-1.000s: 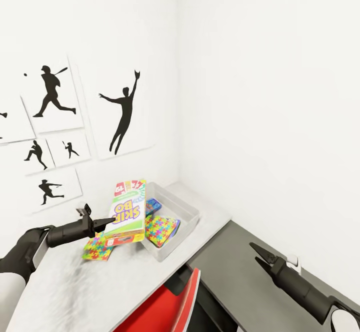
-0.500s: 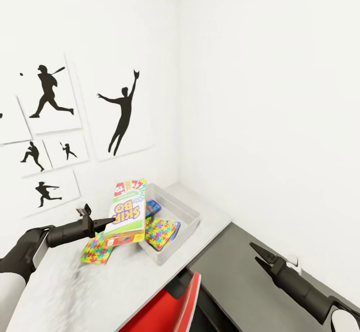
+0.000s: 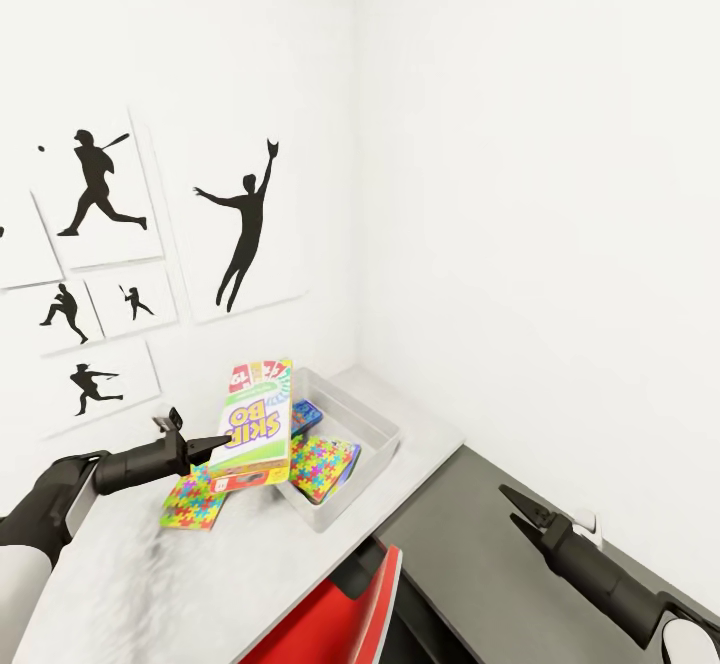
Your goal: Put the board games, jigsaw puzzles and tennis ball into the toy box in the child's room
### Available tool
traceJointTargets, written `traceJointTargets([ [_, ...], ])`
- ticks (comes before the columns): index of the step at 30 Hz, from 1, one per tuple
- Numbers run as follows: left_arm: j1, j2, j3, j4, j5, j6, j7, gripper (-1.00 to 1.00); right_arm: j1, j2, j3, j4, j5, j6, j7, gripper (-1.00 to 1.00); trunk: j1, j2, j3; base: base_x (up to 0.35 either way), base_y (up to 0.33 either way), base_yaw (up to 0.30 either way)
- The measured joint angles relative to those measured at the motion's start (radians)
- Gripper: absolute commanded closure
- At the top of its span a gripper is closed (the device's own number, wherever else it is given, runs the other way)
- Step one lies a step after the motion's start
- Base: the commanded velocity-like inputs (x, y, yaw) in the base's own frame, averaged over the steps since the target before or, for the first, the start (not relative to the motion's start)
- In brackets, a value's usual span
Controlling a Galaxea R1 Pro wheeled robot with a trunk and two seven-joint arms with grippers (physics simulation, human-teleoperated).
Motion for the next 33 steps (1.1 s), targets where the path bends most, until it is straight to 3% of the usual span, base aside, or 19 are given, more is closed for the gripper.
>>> traceJointTargets([
  [6, 0.0, -0.001, 0.001, -0.001, 0.0, -0.001, 0.002, 1.0, 0.0, 0.0, 0.0, -0.006, 0.001, 0.001, -0.001, -1.0, 0.0, 0.0, 0.0, 0.0, 0.0, 0.0],
  [10, -0.001, -0.004, 0.002, 0.0, -0.008, 0.001, 0.021, 1.0, 0.0, -0.002, 0.022, -0.027, 0.001, 0.01, -0.001, -1.0, 0.0, 0.0, 0.0, 0.0, 0.0, 0.0],
  [13, -0.051, -0.005, 0.002, -0.004, -0.015, 0.023, 0.098, 1.0, 0.0, -0.003, 0.051, -0.04, 0.002, 0.014, -0.001, -1.0, 0.0, 0.0, 0.0, 0.0, 0.0, 0.0],
  [16, -0.115, -0.003, 0.002, -0.007, -0.016, 0.097, 0.155, 1.0, 0.0, -0.006, 0.06, -0.042, 0.003, 0.017, -0.002, -1.0, 0.0, 0.0, 0.0, 0.0, 0.0, 0.0],
  [19, -0.179, -0.009, 0.003, -0.007, -0.017, 0.14, 0.255, 1.0, 0.0, -0.011, 0.063, -0.043, 0.002, 0.019, -0.002, -1.0, 0.0, 0.0, 0.0, 0.0, 0.0, 0.0],
  [22, -0.231, -0.045, 0.003, -0.006, -0.009, 0.153, 0.353, 1.0, 0.0, -0.013, 0.074, -0.043, 0.003, 0.02, -0.002, -1.0, 0.0, 0.0, 0.0, 0.0, 0.0, 0.0],
  [30, -0.319, -0.199, 0.013, -0.003, -0.005, 0.154, 0.688, 1.0, 0.0, -0.018, 0.151, -0.043, 0.004, 0.029, -0.003, -1.0, 0.0, 0.0, 0.0, 0.0, 0.0, 0.0],
  [33, -0.346, -0.232, 0.041, 0.001, -0.005, 0.151, 0.792, 1.0, -0.012, -0.038, 0.156, -0.044, 0.003, 0.084, -0.007, -1.0, 0.0, 0.0, 0.0, 0.0, 0.0, 0.0],
])
